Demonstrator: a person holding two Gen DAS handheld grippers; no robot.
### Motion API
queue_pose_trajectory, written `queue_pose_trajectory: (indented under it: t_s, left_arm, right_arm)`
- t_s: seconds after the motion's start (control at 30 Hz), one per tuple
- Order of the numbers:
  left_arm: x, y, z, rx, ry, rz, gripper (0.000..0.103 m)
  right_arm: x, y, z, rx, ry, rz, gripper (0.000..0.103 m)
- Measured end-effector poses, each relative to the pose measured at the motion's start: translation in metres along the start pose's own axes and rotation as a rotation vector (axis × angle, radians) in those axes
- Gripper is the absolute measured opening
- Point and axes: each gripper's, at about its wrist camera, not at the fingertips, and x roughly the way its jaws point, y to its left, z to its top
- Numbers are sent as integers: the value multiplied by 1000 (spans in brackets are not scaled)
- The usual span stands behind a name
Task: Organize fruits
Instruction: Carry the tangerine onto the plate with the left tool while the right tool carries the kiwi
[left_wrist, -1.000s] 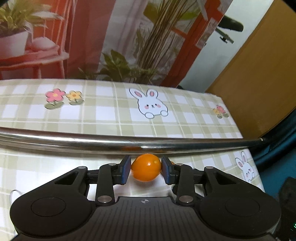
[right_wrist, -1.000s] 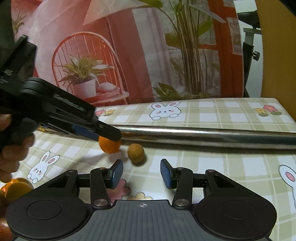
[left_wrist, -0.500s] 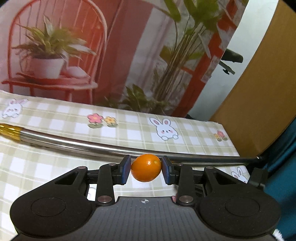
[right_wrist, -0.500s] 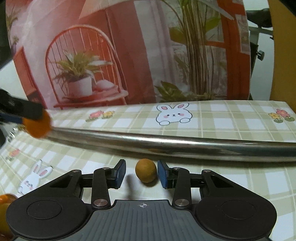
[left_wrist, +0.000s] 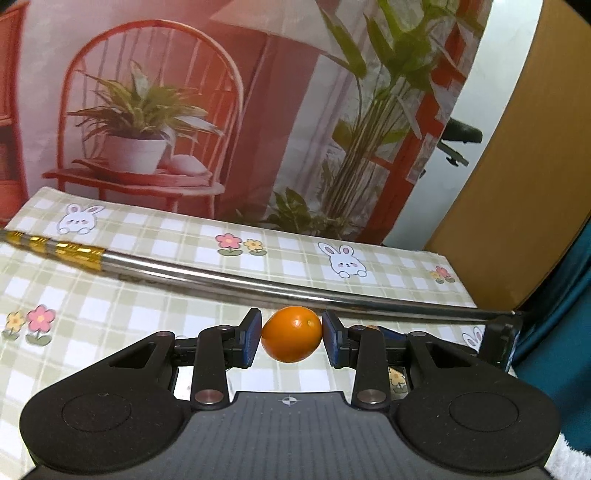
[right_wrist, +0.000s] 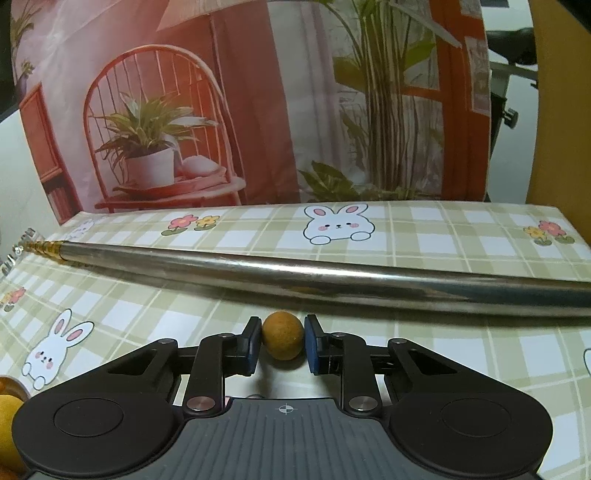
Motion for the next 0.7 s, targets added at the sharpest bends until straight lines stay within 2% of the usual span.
queue_pose_trajectory:
  t_s: [0.13, 0.53, 0.7]
  left_arm:
    - [-19, 11, -8, -56, 7, -35, 38]
    - [-59, 18, -41, -45, -24, -28, 38]
    - [-66, 22, -57, -69, -6, -28, 38]
  right_arm:
    - [-18, 0, -2, 68, 4, 28, 23]
    - [-120, 67, -9, 40, -76, 189, 23]
    - [-149, 95, -19, 19, -92, 226, 23]
